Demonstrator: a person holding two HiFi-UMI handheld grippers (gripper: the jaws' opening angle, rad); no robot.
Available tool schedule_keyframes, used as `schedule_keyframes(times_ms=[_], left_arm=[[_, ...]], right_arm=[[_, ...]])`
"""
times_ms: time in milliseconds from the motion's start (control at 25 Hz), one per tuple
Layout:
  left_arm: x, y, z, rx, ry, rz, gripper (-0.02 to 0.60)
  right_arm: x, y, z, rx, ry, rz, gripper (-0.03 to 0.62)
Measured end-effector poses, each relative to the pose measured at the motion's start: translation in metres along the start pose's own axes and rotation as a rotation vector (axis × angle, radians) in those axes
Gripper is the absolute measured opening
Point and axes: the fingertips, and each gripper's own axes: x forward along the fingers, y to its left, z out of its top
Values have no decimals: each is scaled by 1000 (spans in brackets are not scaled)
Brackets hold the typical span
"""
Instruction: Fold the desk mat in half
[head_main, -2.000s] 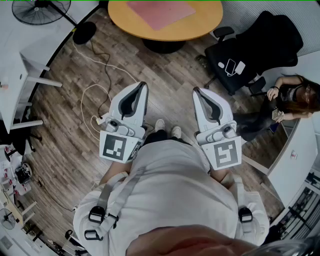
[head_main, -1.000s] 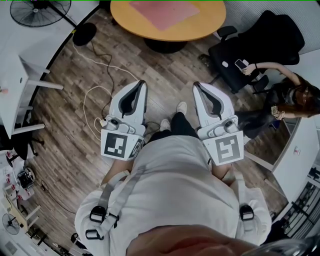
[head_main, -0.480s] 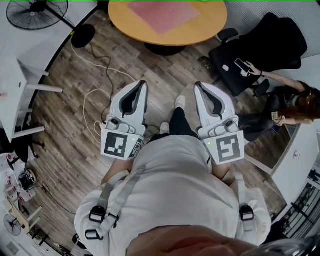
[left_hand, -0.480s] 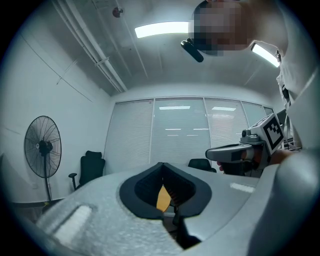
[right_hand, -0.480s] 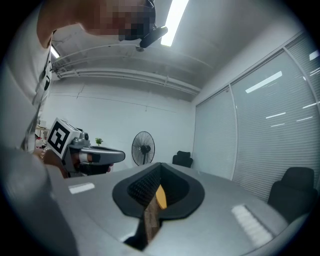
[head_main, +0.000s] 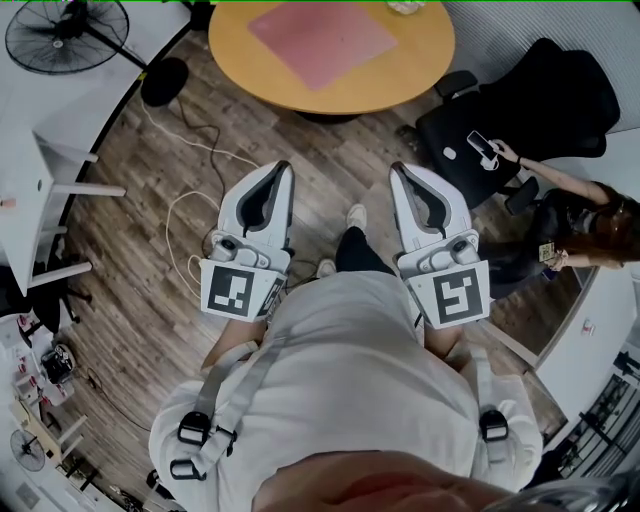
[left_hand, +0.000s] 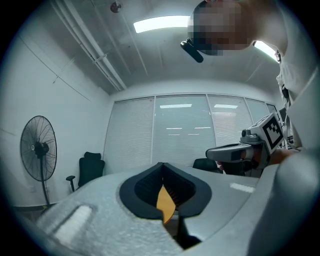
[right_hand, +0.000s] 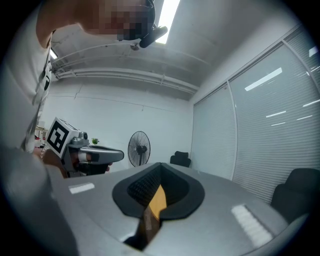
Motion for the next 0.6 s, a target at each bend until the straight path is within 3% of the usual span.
schedule_keyframes(times_ms=[600], left_arm=[[127,19,-8,6,16,16,3]], right_arm=[[67,-112,-13,7,9,14,5]])
